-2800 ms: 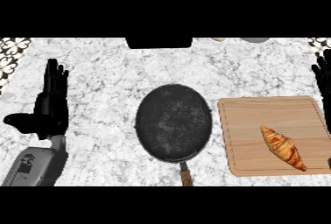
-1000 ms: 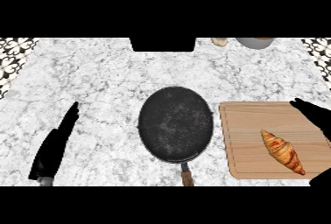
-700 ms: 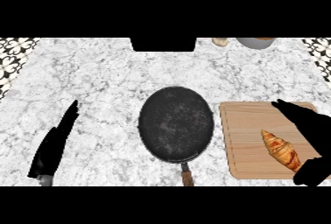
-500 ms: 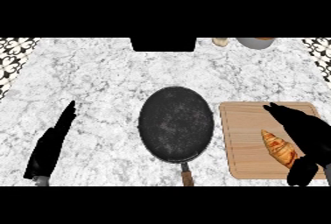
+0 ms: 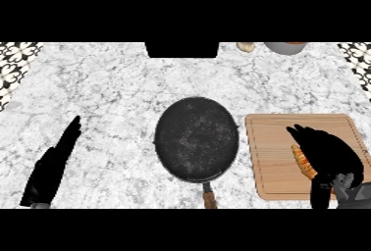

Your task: Pick the croissant from the cutting board and place it in the pan

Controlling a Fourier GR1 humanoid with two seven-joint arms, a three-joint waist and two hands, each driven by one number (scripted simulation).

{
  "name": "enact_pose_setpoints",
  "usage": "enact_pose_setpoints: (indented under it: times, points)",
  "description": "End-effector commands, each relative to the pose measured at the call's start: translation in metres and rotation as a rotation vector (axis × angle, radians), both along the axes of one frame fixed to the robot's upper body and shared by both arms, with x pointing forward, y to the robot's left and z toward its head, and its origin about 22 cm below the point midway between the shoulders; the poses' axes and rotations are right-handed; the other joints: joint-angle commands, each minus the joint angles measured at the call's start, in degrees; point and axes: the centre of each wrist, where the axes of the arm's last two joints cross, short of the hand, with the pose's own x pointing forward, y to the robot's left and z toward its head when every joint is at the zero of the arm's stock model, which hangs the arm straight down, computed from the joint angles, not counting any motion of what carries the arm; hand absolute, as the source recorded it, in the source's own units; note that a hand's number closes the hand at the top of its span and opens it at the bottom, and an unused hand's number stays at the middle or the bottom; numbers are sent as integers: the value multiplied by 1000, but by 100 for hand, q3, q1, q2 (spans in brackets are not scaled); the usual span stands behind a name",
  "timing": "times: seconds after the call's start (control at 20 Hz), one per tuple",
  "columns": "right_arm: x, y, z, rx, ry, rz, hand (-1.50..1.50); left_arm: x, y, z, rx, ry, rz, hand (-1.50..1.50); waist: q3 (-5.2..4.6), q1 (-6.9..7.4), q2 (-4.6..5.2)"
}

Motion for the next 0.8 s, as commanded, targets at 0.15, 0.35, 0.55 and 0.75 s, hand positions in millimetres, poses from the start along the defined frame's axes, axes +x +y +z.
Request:
enact_pose_setpoints:
  times: [0.15, 0.35, 0.55, 0.75]
  points:
    - [5, 17, -8, -54, 31, 15, -150, 3, -7, 10, -5, -2, 2, 0, 1, -20, -1]
    - [-14, 20, -36, -131, 66, -54, -150, 4, -2, -1, 3, -16, 17, 0, 0, -44, -4]
    - [5, 18, -28, -138, 72, -60, -150, -9, -2, -15, -18, -5, 7, 0, 0, -19, -1]
    - [-2, 10, -49, -158, 81, -76, -150, 2, -7, -9, 7, 3, 3, 0, 1, -33, -1]
